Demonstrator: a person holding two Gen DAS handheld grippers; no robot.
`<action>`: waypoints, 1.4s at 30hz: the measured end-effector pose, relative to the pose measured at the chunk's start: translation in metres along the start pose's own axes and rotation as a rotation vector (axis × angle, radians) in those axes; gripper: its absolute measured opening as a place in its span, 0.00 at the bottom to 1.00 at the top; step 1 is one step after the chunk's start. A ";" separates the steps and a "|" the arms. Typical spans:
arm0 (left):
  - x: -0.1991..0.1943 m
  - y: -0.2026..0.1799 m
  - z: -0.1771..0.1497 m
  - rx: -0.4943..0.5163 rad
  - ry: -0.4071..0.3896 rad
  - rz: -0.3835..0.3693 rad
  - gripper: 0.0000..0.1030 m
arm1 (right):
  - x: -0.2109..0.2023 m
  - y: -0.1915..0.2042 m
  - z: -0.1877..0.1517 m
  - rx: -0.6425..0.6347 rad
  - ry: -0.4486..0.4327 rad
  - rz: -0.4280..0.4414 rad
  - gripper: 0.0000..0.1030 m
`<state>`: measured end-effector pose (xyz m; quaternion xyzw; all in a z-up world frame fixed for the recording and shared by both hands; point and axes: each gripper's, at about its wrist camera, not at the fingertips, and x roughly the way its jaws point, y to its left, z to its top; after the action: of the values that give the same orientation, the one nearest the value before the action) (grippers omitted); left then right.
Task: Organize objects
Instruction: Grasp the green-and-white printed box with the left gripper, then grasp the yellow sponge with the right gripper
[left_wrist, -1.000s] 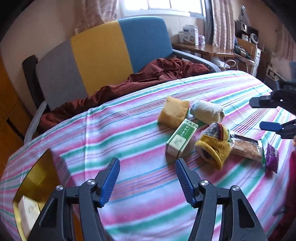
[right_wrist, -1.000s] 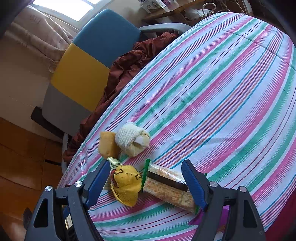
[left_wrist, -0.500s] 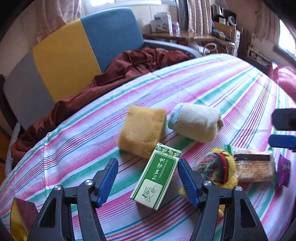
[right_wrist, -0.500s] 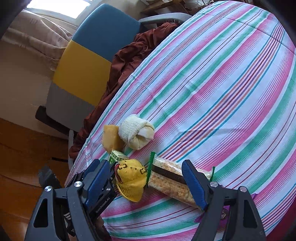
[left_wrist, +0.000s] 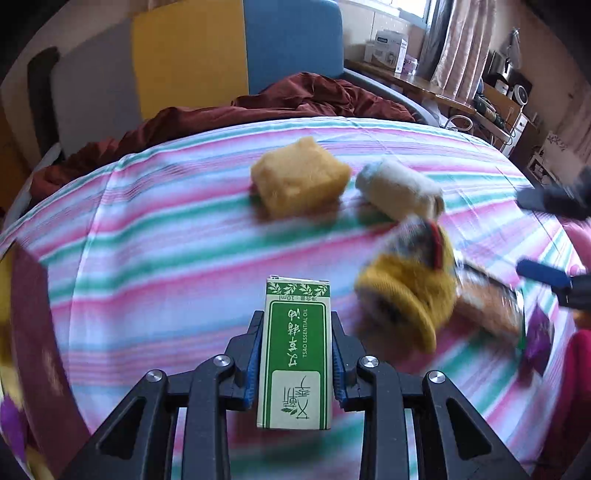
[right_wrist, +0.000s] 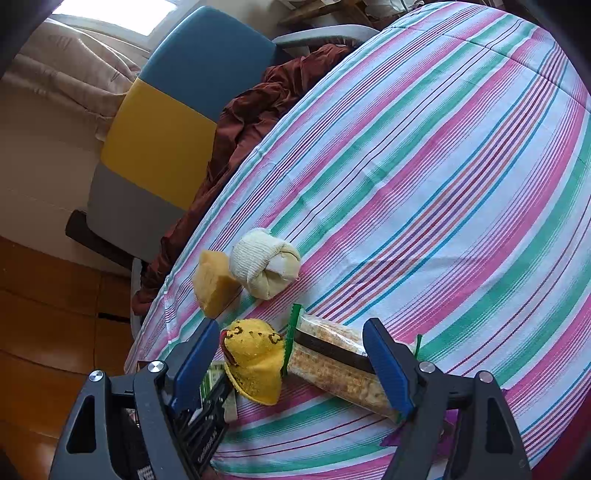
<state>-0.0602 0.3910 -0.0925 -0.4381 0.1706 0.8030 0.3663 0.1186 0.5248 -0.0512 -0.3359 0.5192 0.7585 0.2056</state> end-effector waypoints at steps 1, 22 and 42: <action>-0.007 -0.004 -0.013 0.022 -0.016 0.010 0.30 | 0.000 0.000 0.000 0.000 -0.001 -0.003 0.79; -0.039 -0.009 -0.079 0.056 -0.169 -0.005 0.30 | 0.026 0.067 -0.038 -0.427 0.041 -0.163 0.79; -0.039 0.000 -0.083 0.004 -0.187 -0.075 0.30 | 0.176 0.175 0.003 -0.793 0.194 -0.393 0.83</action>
<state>0.0013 0.3247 -0.1064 -0.3668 0.1208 0.8257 0.4112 -0.1193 0.4554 -0.0639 -0.5503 0.1320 0.8104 0.1516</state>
